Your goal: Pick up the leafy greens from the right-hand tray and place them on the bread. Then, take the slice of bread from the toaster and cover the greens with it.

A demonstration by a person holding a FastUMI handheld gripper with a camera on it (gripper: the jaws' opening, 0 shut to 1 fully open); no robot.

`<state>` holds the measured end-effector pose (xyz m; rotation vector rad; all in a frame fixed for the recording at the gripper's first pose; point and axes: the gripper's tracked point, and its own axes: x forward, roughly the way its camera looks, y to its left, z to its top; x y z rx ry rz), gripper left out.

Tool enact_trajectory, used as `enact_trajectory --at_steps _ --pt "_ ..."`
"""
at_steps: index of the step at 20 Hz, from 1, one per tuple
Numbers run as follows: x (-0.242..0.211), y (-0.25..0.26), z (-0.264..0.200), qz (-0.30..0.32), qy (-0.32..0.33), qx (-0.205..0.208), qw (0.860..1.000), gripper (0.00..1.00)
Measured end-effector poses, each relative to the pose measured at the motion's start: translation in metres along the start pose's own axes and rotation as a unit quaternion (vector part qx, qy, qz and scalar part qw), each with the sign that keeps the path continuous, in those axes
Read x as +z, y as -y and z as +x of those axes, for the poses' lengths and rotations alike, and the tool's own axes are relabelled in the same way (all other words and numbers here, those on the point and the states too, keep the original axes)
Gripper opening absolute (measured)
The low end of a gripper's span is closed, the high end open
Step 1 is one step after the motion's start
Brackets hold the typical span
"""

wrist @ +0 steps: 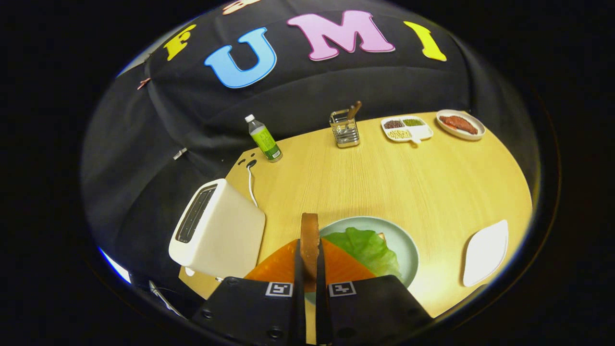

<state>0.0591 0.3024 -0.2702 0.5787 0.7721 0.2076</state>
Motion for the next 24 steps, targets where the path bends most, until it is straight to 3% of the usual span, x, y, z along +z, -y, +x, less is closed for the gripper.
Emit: enact_trajectory --at_steps 5,13,17,20,21,22,24 --pt "-0.020 0.055 0.014 -0.027 -0.015 -0.055 0.998 0.12" --pt "-0.036 0.092 0.031 -0.122 -0.030 -0.092 0.988 0.14" --pt "-0.032 0.116 0.031 -0.143 -0.035 -0.129 0.981 0.37" --pt "-0.027 0.128 0.025 -0.151 -0.035 -0.149 0.977 0.79" --pt "-0.025 0.131 0.023 -0.152 -0.035 -0.152 0.976 0.86" --pt "-0.024 0.129 0.020 -0.149 -0.034 -0.149 0.977 1.00" --pt "-0.021 0.129 0.019 -0.149 -0.027 -0.148 0.977 1.00"
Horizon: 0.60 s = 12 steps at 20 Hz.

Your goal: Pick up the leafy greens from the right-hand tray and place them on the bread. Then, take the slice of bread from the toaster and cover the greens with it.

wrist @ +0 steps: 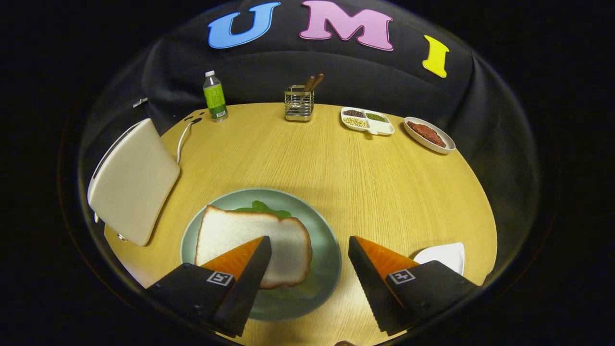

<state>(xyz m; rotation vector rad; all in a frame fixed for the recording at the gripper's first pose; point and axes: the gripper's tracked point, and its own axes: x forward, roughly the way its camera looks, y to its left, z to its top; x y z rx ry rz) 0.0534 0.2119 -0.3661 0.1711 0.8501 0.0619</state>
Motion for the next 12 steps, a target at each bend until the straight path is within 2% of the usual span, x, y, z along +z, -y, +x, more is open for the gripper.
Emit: enact_trajectory --at_steps 12 --pt "0.044 0.023 -0.045 -0.040 0.085 0.014 0.995 0.99"
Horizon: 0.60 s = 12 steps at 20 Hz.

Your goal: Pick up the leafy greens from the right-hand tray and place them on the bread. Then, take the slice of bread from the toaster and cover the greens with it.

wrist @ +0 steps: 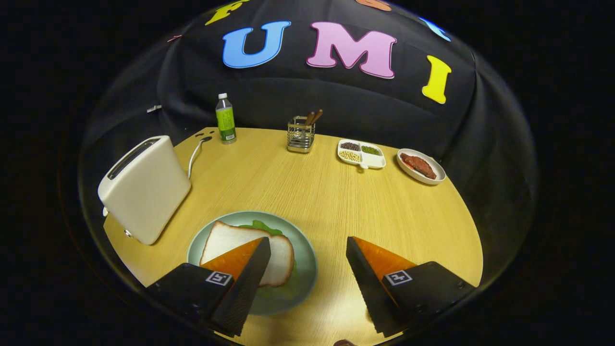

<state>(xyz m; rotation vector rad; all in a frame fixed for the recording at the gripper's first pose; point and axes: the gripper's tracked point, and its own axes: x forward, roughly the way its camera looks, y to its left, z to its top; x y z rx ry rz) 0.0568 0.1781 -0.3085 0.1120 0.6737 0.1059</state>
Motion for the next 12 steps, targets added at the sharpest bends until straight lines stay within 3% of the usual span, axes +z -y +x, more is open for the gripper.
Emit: enact_trajectory --at_steps 5,12 --pt "0.056 0.008 -0.043 -0.040 0.069 0.029 0.996 0.99" --pt "0.136 0.037 -0.127 -0.079 0.181 0.053 0.979 0.98"
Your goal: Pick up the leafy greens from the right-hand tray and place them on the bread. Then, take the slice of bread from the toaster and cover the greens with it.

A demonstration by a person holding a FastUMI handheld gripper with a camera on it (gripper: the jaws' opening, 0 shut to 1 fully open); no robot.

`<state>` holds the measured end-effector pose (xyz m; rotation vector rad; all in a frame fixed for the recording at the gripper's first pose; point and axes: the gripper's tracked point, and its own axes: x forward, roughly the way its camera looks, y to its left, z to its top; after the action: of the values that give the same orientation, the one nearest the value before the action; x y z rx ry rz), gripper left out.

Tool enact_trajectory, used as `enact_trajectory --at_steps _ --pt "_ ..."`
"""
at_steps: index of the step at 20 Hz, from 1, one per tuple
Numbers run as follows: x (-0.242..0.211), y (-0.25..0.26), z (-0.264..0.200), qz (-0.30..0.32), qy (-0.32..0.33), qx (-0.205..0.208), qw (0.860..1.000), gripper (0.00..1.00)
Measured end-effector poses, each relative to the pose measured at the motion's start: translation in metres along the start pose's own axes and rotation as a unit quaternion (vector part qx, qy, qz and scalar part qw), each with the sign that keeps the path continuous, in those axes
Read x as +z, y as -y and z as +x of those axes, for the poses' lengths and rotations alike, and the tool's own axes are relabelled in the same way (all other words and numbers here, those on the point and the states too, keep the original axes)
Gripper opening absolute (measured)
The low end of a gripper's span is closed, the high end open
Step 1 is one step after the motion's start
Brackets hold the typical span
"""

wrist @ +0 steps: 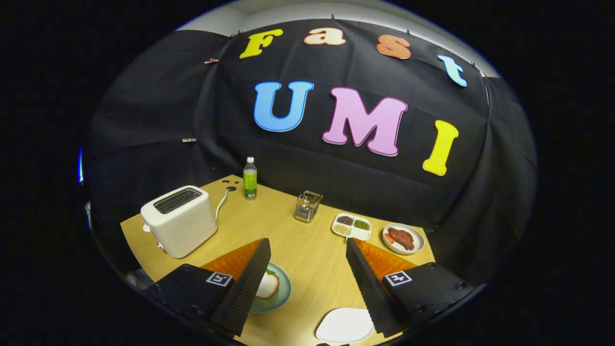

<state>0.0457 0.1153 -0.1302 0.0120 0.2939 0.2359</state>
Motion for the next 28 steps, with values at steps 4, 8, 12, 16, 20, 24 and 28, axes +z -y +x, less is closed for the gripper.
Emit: enact_trajectory --at_steps 4,8,12,16,20,24,28 --pt "0.039 0.024 -0.040 -0.017 0.054 0.003 0.998 0.98" --pt "0.065 0.032 -0.078 -0.026 0.081 0.018 0.996 0.98" --pt "0.067 0.037 -0.104 -0.034 0.090 0.020 0.995 0.98" --pt "0.065 0.038 -0.108 -0.019 0.094 0.018 0.995 0.98" --pt "0.065 0.039 -0.103 -0.017 0.091 0.022 0.996 0.98" --pt "0.060 0.038 -0.099 -0.018 0.082 0.020 0.996 0.98" --pt "0.057 0.043 -0.096 -0.018 0.077 0.016 0.997 0.98"
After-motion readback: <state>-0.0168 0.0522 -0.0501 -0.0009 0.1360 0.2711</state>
